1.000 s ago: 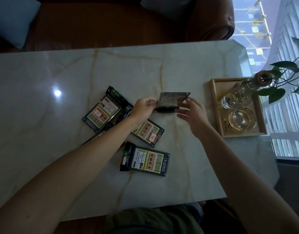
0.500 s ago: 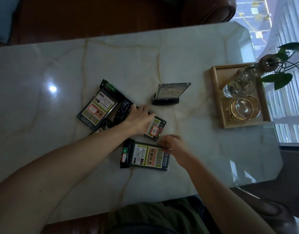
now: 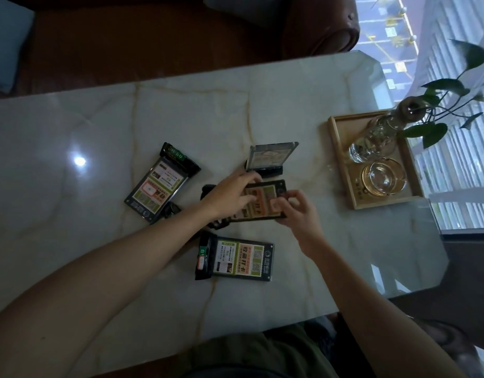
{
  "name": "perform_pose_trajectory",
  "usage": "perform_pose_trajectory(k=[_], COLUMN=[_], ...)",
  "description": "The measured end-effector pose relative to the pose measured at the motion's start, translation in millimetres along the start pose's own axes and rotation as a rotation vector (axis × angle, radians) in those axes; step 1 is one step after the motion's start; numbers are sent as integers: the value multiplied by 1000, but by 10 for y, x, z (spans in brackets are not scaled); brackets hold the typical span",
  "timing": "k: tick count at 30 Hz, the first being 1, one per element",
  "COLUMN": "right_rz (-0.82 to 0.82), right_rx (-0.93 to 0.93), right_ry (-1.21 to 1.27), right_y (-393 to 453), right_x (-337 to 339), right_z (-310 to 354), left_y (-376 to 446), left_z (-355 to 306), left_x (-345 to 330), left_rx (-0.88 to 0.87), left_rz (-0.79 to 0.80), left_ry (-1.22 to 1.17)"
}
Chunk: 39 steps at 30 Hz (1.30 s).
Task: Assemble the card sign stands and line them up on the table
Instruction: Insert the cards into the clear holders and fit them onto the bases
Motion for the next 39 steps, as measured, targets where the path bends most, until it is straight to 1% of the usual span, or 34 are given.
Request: perform_pose_trajectory(k=[2, 5, 7, 11, 14, 19, 22, 24, 26, 27, 28, 29, 31, 32, 33, 34, 36, 39], right_rz=[-35, -132, -158, -139, -147, -160, -174, -218, -328, -373, -372, -314, -65, 55, 138, 185, 220, 175], right_rx=[151, 354, 442, 574, 587, 575, 551, 498, 416, 342, 231, 78, -254, -374, -463, -528, -617, -704], right_ry=[-50, -276, -369, -560, -629, -630, -625, -588, -517, -475, -422, -353, -283, -289, -290, -276, -211, 23], right_y=[10, 30, -2, -22, -63, -121, -128, -157, -180, -201, -230, -272, -451, -573, -682, -778, -905, -975], right_x=[89, 170, 173, 129, 95, 70, 87, 122, 168, 178, 167, 132, -21, -103, -171, -229, -331, -444], right_z=[217, 478, 634, 740, 724, 559, 436, 326, 102, -62, -229, -399, -717, -853, -984, -1104, -1329, -1550], left_y=[24, 59, 81, 97, 74, -90, -237, -335, -416, -459, -498, -535, -580, -597, -607, -608, -600, -592], left_z=[-115, -178, -156, -101, -9, 90, 147, 205, 280, 319, 358, 389, 439, 454, 471, 484, 511, 525], left_x=[60, 82, 50, -29, -58, -63, -88, -155, -262, -327, -390, -451, -583, -646, -694, -728, -774, -813], left_rx=[4, -40, -60, -67, -24, 69, 128, 180, 217, 248, 278, 301, 305, 294, 286, 276, 252, 254], left_rz=[-55, -103, -121, -166, -208, -255, -219, -107, 65, 146, 201, 243, 307, 325, 328, 322, 309, 289], left_ry=[-68, -106, -139, -172, -194, -185, -173, -132, -18, 41, 88, 125, 193, 225, 247, 261, 267, 227])
Point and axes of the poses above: each hand's wrist, its own y-axis towards the middle knuckle, its own x-axis out of the back of the hand, z = x × y, the point moved 3 cm from there along y, towards the middle knuckle, and after that the axes turned 8 degrees about -y, right-handed, at the moved point
